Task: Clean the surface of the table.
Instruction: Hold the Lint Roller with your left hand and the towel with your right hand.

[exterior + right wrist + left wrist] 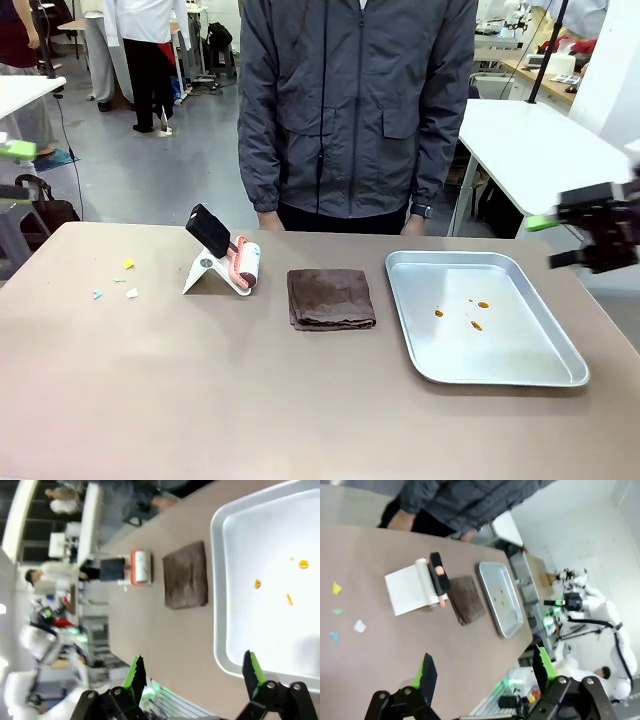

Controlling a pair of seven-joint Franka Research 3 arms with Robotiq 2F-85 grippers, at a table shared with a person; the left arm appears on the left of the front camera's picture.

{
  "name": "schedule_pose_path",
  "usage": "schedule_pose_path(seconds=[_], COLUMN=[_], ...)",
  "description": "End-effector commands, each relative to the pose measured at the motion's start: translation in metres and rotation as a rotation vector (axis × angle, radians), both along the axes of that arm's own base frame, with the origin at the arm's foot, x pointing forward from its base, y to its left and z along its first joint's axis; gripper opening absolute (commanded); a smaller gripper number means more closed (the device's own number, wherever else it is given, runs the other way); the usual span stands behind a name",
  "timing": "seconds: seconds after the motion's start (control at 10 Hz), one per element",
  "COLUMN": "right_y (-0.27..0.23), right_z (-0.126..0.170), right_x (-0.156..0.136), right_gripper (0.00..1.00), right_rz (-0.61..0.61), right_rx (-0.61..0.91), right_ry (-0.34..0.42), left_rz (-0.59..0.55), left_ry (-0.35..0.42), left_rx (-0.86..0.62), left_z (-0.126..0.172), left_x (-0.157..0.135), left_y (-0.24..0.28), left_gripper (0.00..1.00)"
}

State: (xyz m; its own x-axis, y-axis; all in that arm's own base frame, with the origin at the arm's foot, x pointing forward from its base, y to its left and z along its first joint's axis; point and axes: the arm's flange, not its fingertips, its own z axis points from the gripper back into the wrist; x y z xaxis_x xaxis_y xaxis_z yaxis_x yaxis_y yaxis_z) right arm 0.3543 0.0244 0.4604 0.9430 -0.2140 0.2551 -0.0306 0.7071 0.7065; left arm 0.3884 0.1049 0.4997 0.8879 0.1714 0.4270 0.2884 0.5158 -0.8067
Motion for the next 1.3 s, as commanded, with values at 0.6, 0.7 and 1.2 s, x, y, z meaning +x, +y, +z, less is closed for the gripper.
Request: schedule_pose_path(seconds=[0.6,0.7,1.2], right_y=[0.199,0.212,0.225], right_z=[-0.070,-0.081,-0.105], right_x=[0.082,0.081,0.076], right_gripper=[1.00,1.00,1.00], right_rz=[-0.079,-0.068,0.019], right_rx=[-0.365,-0.344,-0.343], right_ry=[0.088,0.108,0.130], left_rz=[-0.055,-0.030,0.004], left_ry=[0.285,0.319,0.397], left_rx=[0.444,0.475,0.413], left_z=[0.010,0.002,-0.034], left_x=[0.101,0.106,0.127], left_y=[-0.143,-0.150,-0.171], left_gripper=[1.00,1.00,1.00])
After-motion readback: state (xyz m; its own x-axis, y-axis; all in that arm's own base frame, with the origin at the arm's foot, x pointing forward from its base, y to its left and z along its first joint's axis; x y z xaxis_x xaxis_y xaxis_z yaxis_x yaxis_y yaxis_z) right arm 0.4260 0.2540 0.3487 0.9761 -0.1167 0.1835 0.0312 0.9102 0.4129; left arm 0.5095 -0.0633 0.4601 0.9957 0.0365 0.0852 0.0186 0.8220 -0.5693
